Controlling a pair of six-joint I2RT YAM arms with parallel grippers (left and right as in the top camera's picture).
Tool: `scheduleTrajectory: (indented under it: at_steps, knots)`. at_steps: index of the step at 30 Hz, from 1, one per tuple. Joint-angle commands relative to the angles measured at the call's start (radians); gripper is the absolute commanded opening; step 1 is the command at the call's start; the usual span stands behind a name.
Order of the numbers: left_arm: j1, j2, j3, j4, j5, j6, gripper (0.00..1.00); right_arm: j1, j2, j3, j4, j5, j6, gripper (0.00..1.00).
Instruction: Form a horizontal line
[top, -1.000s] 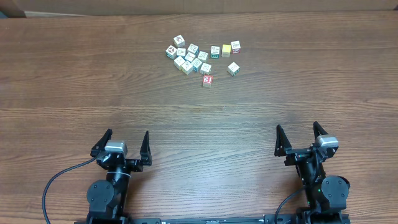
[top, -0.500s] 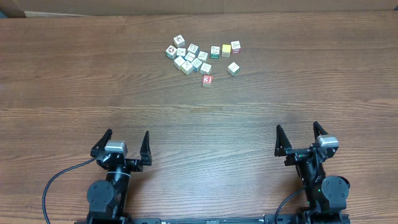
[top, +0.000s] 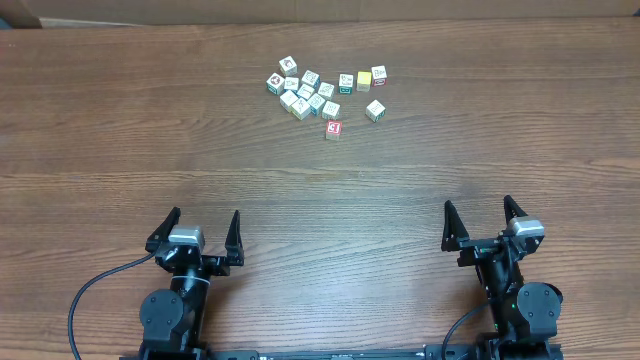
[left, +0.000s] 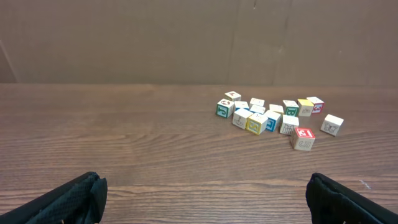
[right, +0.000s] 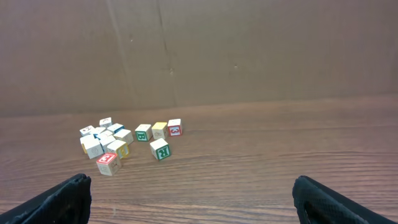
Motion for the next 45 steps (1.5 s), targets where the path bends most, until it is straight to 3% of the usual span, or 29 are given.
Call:
scheduleTrajectory:
  at_steps: [1,18,28,37,45]
  knots:
    - [-0.005,-0.012,-0.003,-0.001,-0.018,0.026,1.00,-0.006,-0.008,-0.010,0.003,0.008,-0.007,1.00]
    - [-0.003,-0.012,-0.003,0.000,-0.031,0.045,1.00,-0.006,-0.008,-0.010,0.003,0.008,-0.007,1.00]
    - [-0.003,-0.012,0.037,0.190,0.039,0.045,1.00,-0.006,-0.008,-0.010,0.003,0.008,-0.007,1.00]
    - [-0.004,0.047,0.402,0.060,0.072,0.041,1.00,-0.006,-0.008,-0.010,0.003,0.008,-0.007,1.00]
    - [-0.004,0.386,0.885,-0.245,0.237,0.025,1.00,-0.006,-0.008,-0.010,0.003,0.008,-0.007,1.00]
